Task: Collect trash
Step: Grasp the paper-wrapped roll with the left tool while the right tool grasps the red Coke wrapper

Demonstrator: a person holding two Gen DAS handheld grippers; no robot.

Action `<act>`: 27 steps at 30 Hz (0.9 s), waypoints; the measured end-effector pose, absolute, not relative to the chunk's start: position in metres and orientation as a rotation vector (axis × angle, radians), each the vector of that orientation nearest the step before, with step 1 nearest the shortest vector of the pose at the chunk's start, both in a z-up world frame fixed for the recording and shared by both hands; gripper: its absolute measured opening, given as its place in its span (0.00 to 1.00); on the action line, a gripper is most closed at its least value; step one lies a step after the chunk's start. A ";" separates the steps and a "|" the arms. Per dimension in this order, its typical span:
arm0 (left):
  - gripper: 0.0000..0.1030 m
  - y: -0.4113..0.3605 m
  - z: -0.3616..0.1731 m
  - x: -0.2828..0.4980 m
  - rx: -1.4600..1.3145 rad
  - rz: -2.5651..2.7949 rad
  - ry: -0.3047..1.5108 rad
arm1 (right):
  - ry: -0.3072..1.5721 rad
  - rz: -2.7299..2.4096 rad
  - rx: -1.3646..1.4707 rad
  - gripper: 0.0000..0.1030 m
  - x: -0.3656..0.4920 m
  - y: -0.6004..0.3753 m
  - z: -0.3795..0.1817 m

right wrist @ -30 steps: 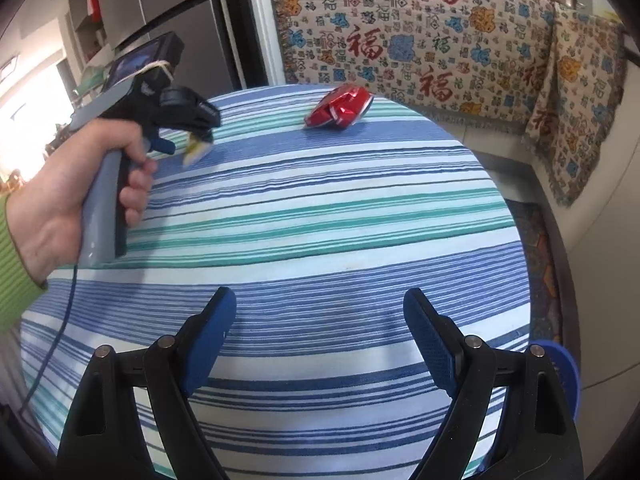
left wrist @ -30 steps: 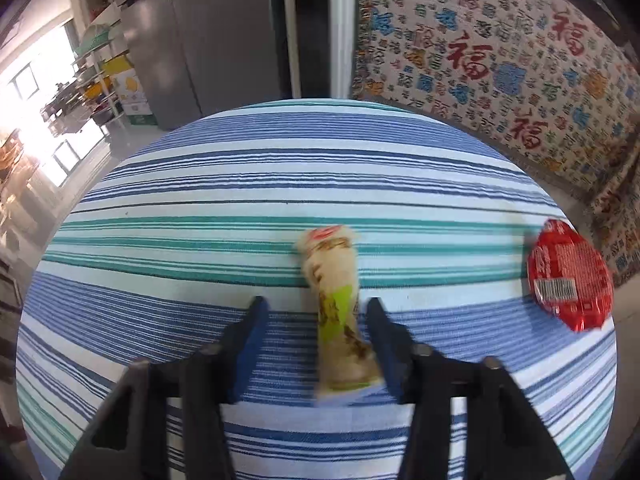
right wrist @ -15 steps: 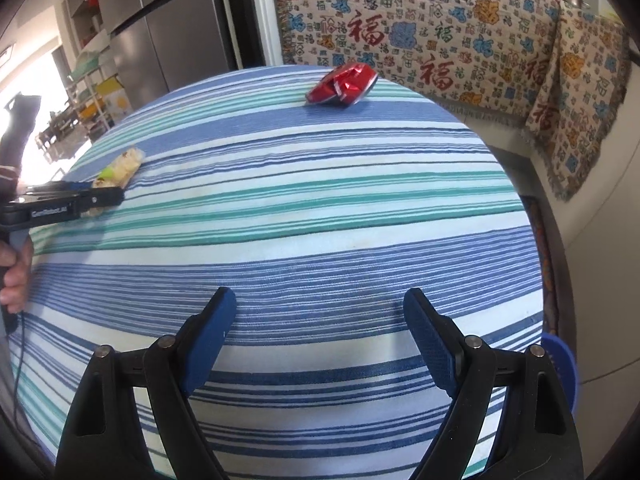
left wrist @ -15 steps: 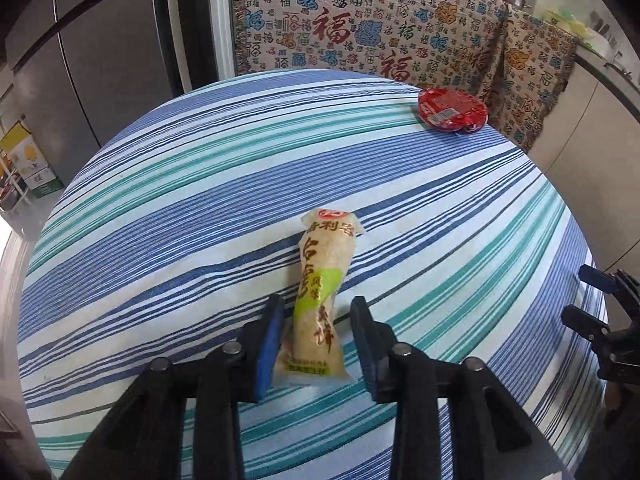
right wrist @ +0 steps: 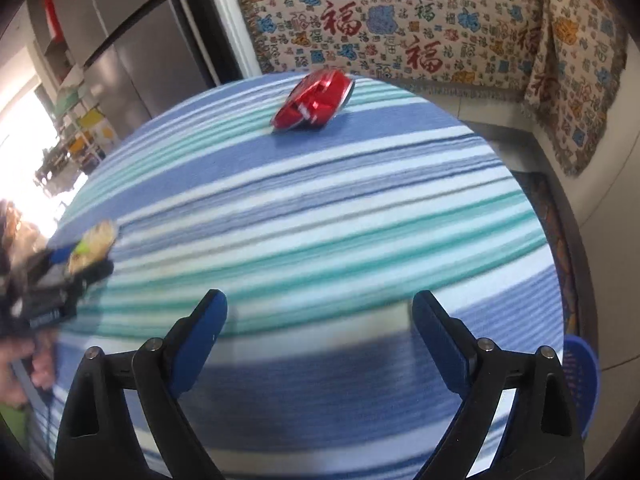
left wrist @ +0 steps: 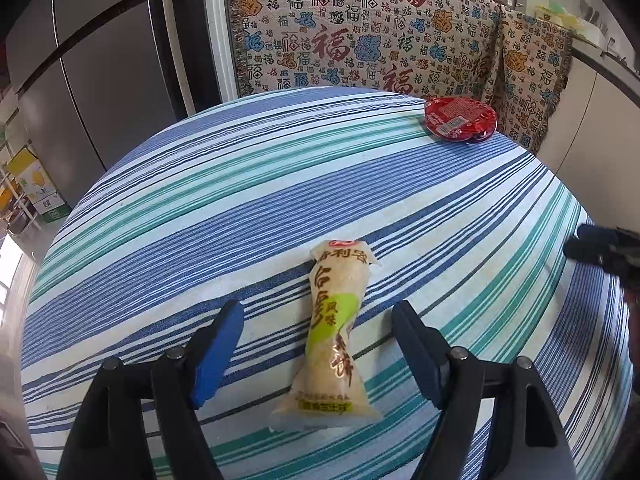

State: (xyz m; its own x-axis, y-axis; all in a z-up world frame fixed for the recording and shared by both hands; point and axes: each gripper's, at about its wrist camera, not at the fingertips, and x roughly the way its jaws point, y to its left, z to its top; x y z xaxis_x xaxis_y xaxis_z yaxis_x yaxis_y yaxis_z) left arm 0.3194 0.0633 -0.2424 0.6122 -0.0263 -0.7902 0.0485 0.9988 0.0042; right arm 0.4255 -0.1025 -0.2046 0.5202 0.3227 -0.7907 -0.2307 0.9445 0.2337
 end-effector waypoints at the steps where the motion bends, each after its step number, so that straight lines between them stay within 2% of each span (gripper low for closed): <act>1: 0.77 0.064 -0.242 0.319 0.027 -0.043 0.911 | 0.953 0.321 0.138 0.92 0.440 -0.103 -0.200; 7: 0.77 0.065 -0.242 0.319 0.026 -0.044 0.911 | 0.907 0.280 0.325 0.91 0.519 -0.091 -0.185; 11: 0.77 0.065 -0.242 0.319 0.024 -0.045 0.911 | 0.950 0.225 0.492 0.85 0.558 -0.100 -0.200; 12: 0.77 0.065 -0.242 0.319 0.023 -0.046 0.911 | 0.963 0.222 0.533 0.70 0.563 -0.104 -0.205; 13: 0.77 0.065 -0.242 0.319 0.023 -0.046 0.911 | 0.987 0.246 0.572 0.46 0.568 -0.106 -0.210; 14: 0.77 0.065 -0.242 0.319 0.023 -0.046 0.911 | 0.992 0.293 0.612 0.35 0.570 -0.108 -0.212; 20: 0.77 0.064 -0.242 0.319 0.023 -0.046 0.911 | 0.949 0.323 0.457 0.34 0.525 -0.103 -0.183; 27: 0.76 0.068 -0.239 0.313 -0.009 -0.064 0.904 | 0.826 0.345 0.256 0.34 0.396 -0.109 -0.150</act>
